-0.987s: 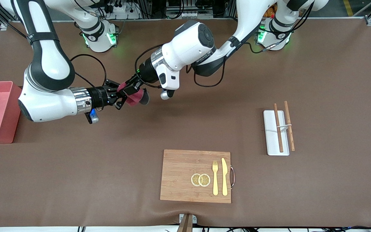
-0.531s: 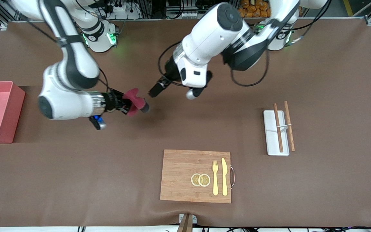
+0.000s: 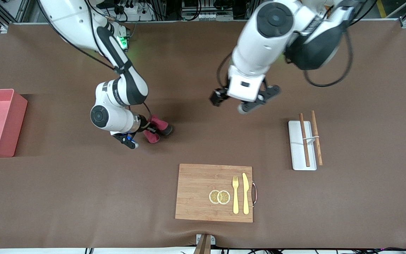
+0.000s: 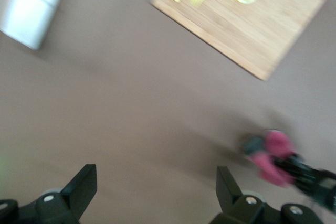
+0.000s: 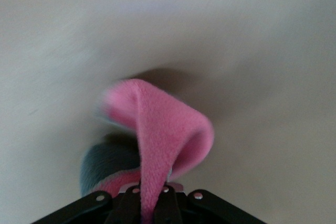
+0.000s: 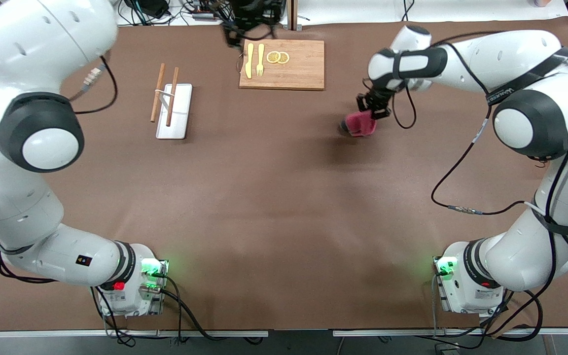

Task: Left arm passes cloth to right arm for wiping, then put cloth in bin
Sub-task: 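Open the left gripper and withdraw it while the right gripper holds cloth, then carry the cloth with the right gripper over the pink bin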

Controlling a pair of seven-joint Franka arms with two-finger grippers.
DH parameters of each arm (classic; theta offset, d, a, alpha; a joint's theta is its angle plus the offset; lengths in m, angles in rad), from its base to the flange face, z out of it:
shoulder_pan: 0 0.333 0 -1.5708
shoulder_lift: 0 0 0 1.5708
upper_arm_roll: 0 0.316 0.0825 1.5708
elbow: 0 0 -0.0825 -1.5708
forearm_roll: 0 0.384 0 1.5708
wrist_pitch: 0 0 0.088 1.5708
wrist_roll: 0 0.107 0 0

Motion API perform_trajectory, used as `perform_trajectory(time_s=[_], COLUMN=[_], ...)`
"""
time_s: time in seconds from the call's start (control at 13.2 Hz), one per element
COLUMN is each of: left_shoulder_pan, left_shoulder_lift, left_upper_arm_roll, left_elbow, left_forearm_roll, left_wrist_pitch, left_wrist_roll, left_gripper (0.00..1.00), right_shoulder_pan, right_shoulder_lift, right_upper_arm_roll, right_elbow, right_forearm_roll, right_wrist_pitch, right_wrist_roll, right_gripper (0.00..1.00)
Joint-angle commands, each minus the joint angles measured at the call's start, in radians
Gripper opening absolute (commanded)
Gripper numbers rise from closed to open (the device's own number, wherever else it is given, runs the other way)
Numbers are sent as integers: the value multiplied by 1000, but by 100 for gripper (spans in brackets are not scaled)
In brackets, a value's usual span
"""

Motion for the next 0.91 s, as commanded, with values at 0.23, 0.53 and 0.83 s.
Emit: perform_trajectory(time_s=[0.23, 0.53, 0.83], left_shoulder_pan=[155, 272, 394], left_shoulder_lift=[-120, -183, -220], left_upper_arm_roll=[-7, -9, -13], left_elbow=[-53, -51, -50], left_forearm_roll=[89, 80, 62], left_wrist_pitch=[-144, -176, -202], left_wrist_roll=[427, 661, 814], left_gripper=[100, 100, 100], right_shoulder_pan=[-208, -333, -370], right_shoulder_lift=[-16, -30, -30], right_upper_arm_roll=[-124, -258, -391], right_elbow=[-62, -17, 93], right_forearm_roll=[-159, -237, -387], right_wrist_pitch=[11, -25, -59], right_wrist_roll=[-572, -969, -1154], right_gripper=[0, 0, 0])
